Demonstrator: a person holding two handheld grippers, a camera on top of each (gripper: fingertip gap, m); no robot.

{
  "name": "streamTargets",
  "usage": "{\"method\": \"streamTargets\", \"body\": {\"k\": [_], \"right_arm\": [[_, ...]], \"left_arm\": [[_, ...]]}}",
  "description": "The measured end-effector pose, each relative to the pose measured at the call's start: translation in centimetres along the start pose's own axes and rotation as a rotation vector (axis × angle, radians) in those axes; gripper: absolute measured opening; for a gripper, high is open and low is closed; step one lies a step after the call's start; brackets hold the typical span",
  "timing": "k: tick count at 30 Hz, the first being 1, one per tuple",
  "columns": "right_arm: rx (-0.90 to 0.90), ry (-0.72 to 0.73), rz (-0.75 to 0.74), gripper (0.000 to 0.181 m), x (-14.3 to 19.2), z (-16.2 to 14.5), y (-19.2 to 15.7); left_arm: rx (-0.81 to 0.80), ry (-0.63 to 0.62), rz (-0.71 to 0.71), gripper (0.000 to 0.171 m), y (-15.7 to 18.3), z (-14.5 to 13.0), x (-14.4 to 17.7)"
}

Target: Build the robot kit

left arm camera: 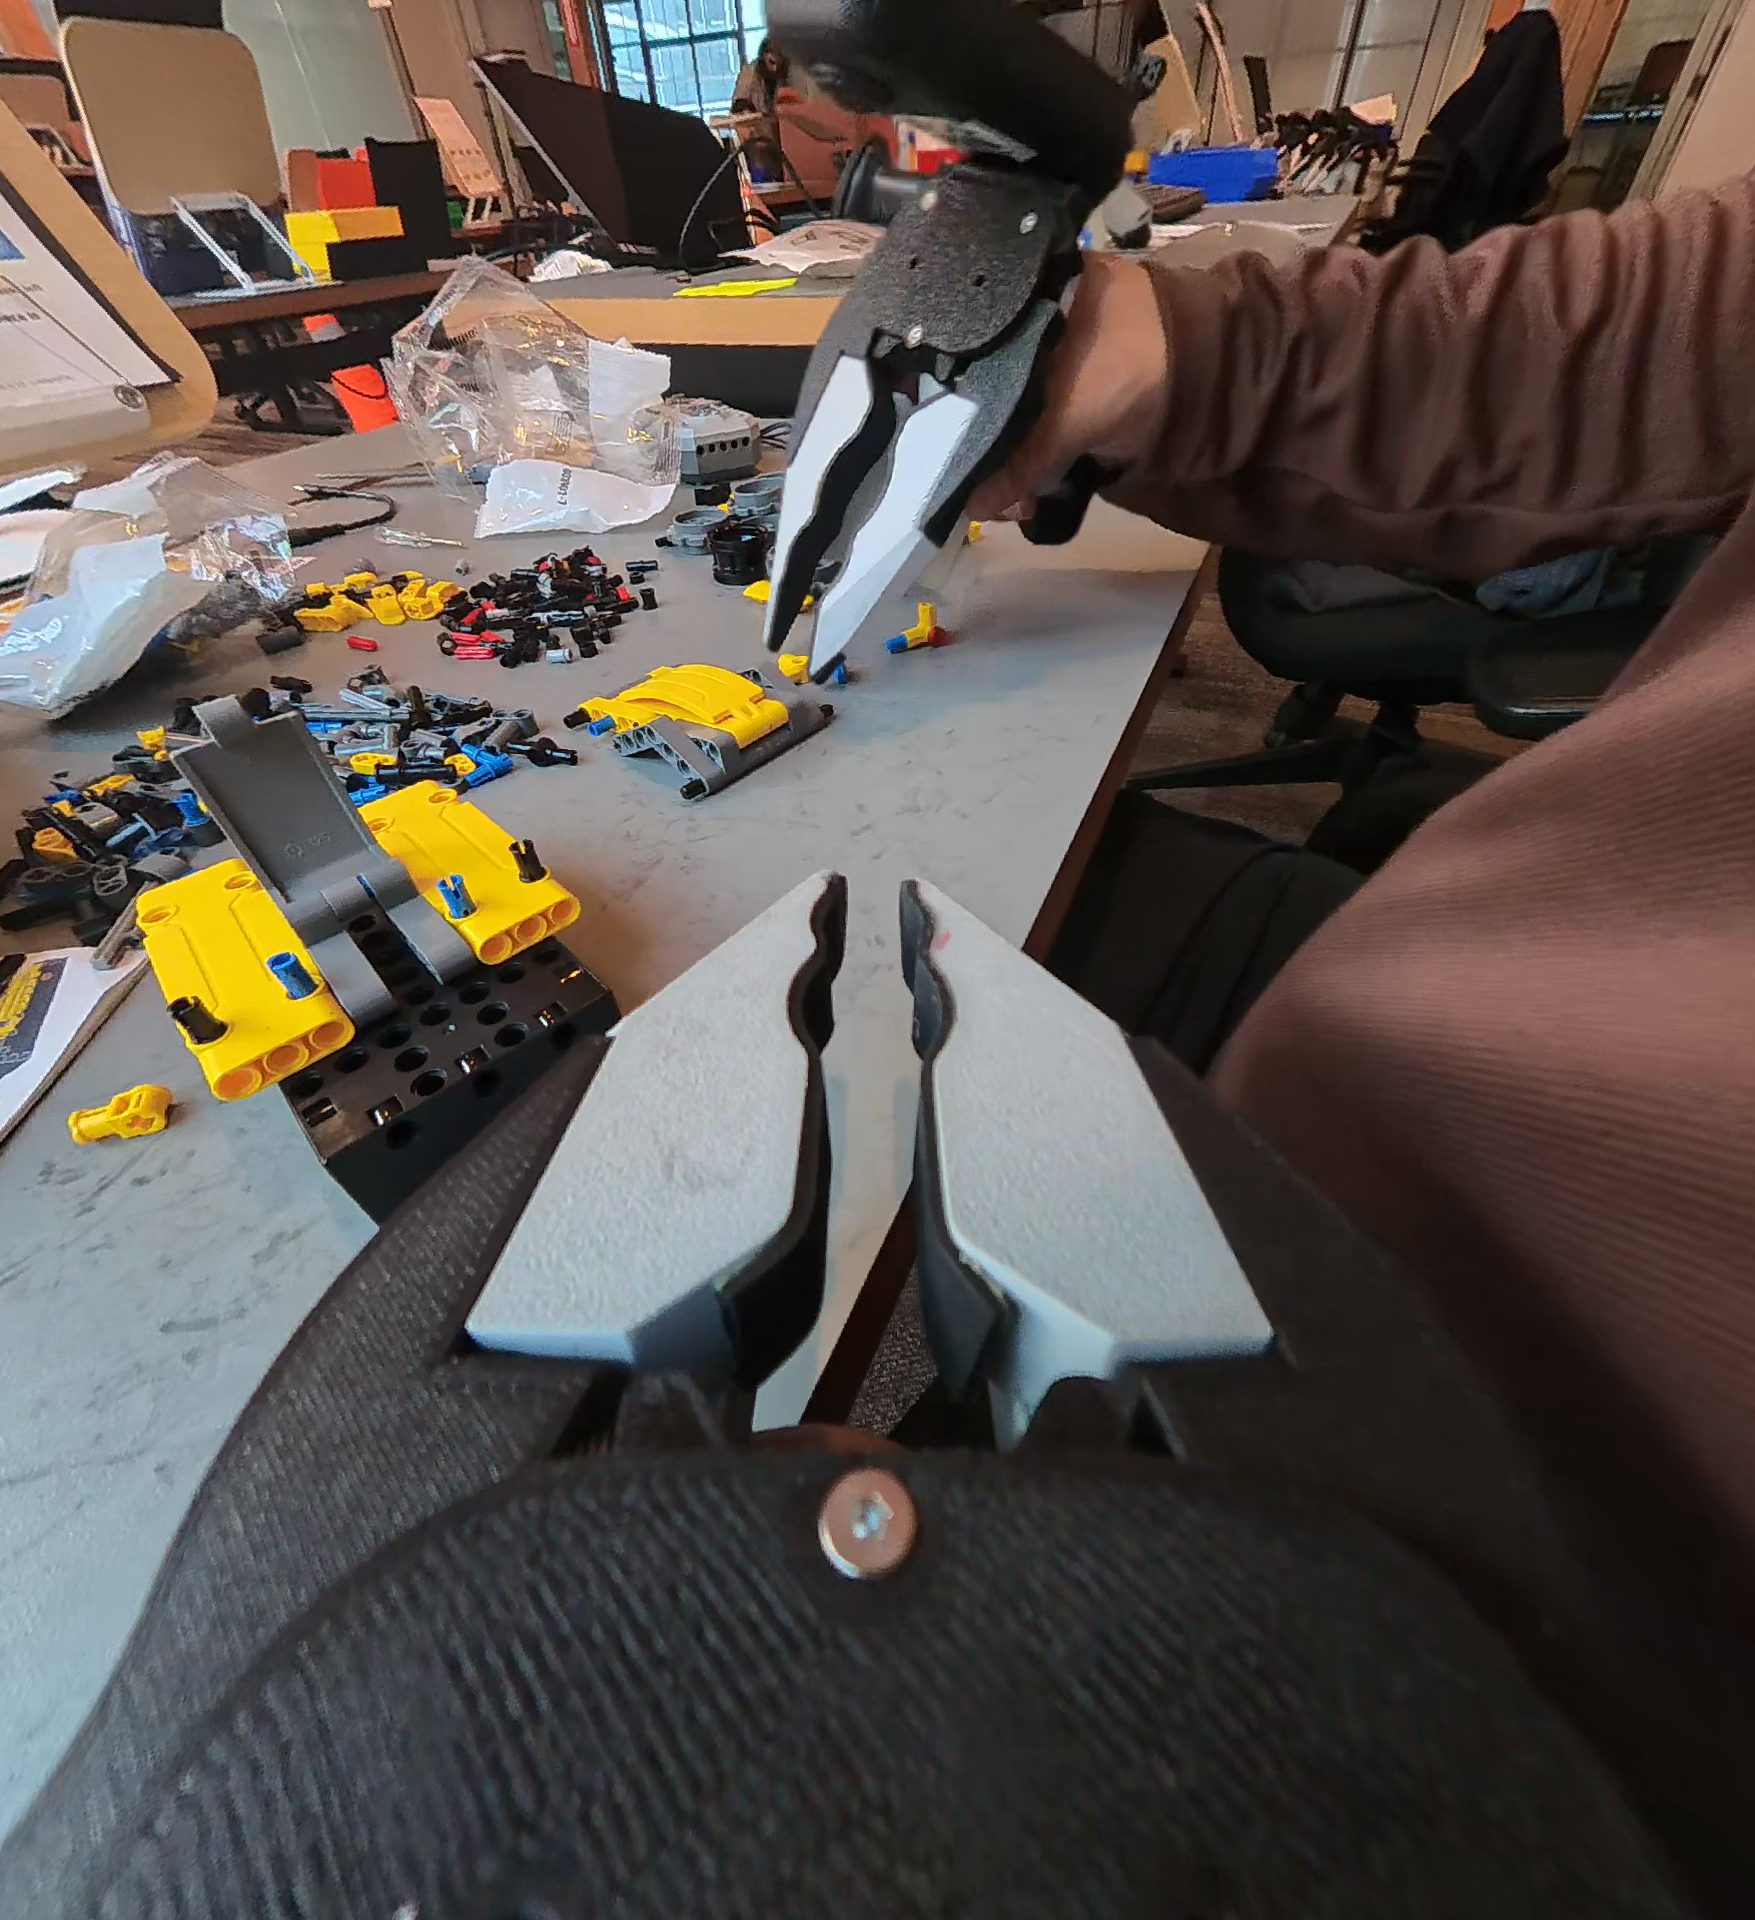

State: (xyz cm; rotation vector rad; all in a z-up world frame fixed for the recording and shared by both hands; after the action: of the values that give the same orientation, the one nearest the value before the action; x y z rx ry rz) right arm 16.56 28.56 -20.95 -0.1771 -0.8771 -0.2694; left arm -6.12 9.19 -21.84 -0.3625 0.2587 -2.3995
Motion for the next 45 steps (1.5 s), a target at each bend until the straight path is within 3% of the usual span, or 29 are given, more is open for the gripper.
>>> {"method": "streamTargets", "body": {"k": [4, 10, 15, 25, 32, 34, 40, 45], "right_arm": [[0.006, -0.056, 0.019, 0.015, -0.4, 0.5, 0.0], [-0.018, 0.017, 0.013, 0.015, 1.5, 0.8, -2.0], [-0.087, 0.004, -0.023, 0.015, 1.8, -0.4, -4.1], [-0.251, 0.035, -0.053, 0.020, 0.8, -2.1, -4.8], [-0.275, 0.037, 0.047, 0.023, 1.5, -2.9, -5.1], [-0.261, 0.054, 0.088, 0.021, 1.8, -2.9, -5.6], [-0.234, 0.064, 0.028, 0.021, 2.7, -2.8, -4.4], [-0.011, -0.014, -0.068, 0.019, 3.1, -1.7, -2.1]], "left_arm": [[0.000, 0.001, -0.001, 0.007, 0.0, 0.0, 0.0], [-0.006, 0.004, -0.004, 0.007, 0.0, 0.0, 0.1], [-0.007, 0.008, -0.003, 0.007, 0.1, 0.0, 0.1], [-0.005, 0.010, -0.003, 0.007, 0.0, -0.1, 0.2], [0.011, 0.008, 0.006, 0.005, -0.1, 0.0, 0.1], [0.009, 0.009, 0.006, 0.004, -0.1, 0.0, 0.1], [0.003, 0.003, 0.008, 0.004, 0.0, -0.1, 0.0], [-0.003, 0.001, 0.007, 0.003, 0.0, -0.1, 0.1]]}}
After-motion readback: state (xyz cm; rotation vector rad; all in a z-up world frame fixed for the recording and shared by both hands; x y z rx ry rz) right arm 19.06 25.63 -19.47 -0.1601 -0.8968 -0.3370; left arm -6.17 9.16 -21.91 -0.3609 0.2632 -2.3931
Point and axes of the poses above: each gripper's, where its closed fingertips meet, x back along the fingers, z out of its top, y = z × x across the jaws, the point moved 9 cm from there along x, back along the fingers, and after that the axes turned 14 degrees about -x, right-handed, at the moved point
